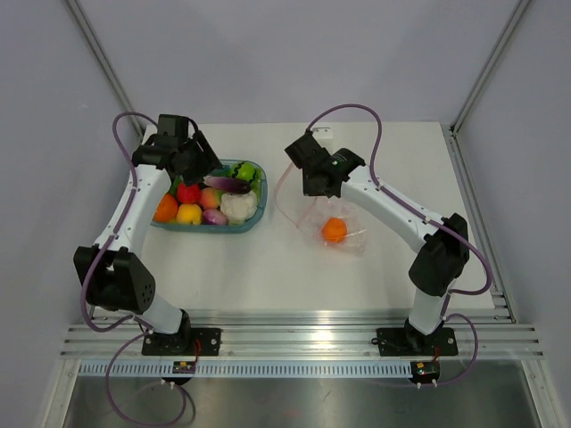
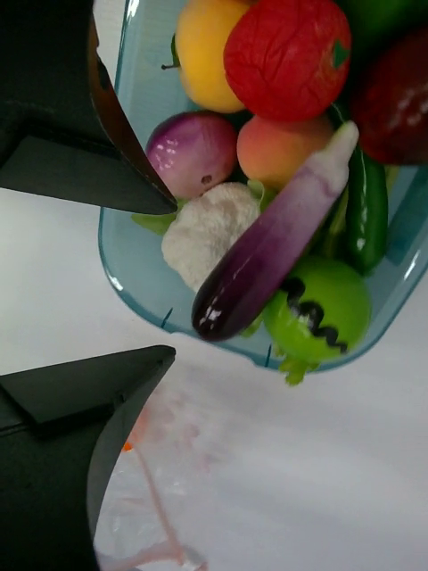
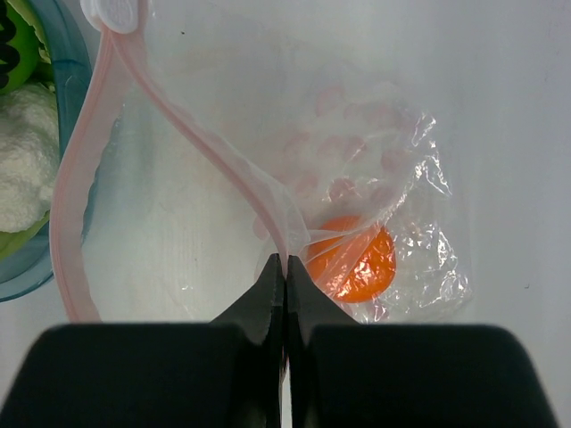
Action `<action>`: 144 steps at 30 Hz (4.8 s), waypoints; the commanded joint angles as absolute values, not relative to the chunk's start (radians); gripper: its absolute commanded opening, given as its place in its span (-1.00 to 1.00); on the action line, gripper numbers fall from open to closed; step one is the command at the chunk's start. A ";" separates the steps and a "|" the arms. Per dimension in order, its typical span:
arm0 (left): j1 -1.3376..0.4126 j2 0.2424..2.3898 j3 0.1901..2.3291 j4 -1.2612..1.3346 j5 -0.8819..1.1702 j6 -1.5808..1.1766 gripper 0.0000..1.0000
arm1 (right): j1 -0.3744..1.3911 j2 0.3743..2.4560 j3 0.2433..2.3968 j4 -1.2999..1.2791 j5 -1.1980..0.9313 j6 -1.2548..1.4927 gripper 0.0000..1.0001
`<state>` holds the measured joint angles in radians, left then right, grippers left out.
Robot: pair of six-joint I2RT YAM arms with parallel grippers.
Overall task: Place the food in the zip-top bag and seal the zipper
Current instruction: Pick up the fake vegetable from the bin, then place the fake vegetable in the zipper food storage bag.
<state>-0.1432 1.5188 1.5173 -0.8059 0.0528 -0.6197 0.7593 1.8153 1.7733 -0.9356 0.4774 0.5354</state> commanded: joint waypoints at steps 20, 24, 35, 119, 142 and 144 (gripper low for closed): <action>-0.098 1.743 1.456 -0.601 -0.184 -0.966 0.36 | 0.764 1.758 1.766 -0.905 0.453 0.546 -1.00; -0.112 1.769 1.476 -0.611 -0.198 -0.969 0.42 | 0.764 1.758 1.763 -0.905 0.453 0.548 -1.00; -0.118 1.825 1.471 -0.606 -0.213 -0.989 0.11 | 0.765 1.750 1.753 -0.911 0.449 0.555 -1.00; -0.839 1.433 1.203 -0.345 -0.880 -0.940 0.59 | 0.796 1.641 1.621 -0.718 0.267 0.719 -1.00; -0.333 1.776 1.710 -0.759 -0.246 -0.589 0.98 | 0.776 1.574 1.572 -0.759 0.345 0.687 -1.00; -0.321 1.837 1.735 -0.765 -0.206 -0.591 0.98 | 0.775 1.574 1.575 -0.764 0.348 0.687 -1.00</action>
